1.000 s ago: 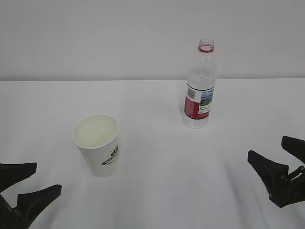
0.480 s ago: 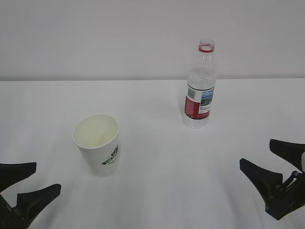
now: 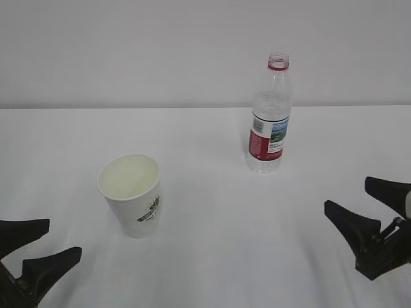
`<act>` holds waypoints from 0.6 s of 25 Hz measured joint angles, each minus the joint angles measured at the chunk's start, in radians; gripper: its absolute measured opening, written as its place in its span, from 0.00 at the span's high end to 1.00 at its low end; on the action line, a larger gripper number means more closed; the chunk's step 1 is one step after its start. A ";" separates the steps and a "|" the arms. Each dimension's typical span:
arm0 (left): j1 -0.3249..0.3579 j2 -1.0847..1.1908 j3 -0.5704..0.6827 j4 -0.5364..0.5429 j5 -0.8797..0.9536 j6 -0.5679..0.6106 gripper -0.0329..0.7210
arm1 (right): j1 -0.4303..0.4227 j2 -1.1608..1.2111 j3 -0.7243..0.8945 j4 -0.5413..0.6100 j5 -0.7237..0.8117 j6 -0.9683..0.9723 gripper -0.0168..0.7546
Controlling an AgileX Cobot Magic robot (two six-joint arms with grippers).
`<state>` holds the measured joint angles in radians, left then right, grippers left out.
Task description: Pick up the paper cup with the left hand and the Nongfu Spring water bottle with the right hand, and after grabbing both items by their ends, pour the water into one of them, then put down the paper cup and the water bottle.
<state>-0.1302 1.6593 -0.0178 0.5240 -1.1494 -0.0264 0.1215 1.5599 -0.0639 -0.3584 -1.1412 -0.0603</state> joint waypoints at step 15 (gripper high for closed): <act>0.000 0.000 0.000 -0.002 0.000 0.000 0.23 | 0.000 0.219 -0.188 -0.016 -0.004 0.000 0.20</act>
<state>-0.1302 1.6593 -0.0178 0.5223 -1.1494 -0.0264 0.1215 1.7794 -0.2523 -0.3740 -1.1456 -0.0603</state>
